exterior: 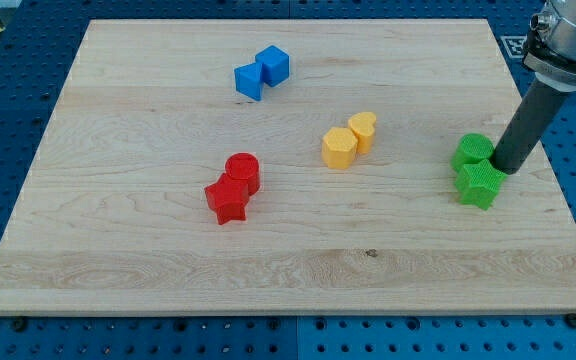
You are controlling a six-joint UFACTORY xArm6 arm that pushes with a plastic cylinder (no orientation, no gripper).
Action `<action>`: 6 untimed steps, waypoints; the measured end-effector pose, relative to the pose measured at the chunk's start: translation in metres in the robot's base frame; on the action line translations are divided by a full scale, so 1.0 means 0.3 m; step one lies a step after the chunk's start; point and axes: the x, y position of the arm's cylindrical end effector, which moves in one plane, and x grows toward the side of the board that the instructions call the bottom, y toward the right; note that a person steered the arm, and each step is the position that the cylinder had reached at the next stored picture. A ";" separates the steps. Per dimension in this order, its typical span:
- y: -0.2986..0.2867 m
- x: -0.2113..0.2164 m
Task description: Slightly push the green circle to the left
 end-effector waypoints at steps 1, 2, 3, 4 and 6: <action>0.000 0.000; 0.006 0.000; 0.006 0.000; -0.062 -0.102; -0.358 -0.387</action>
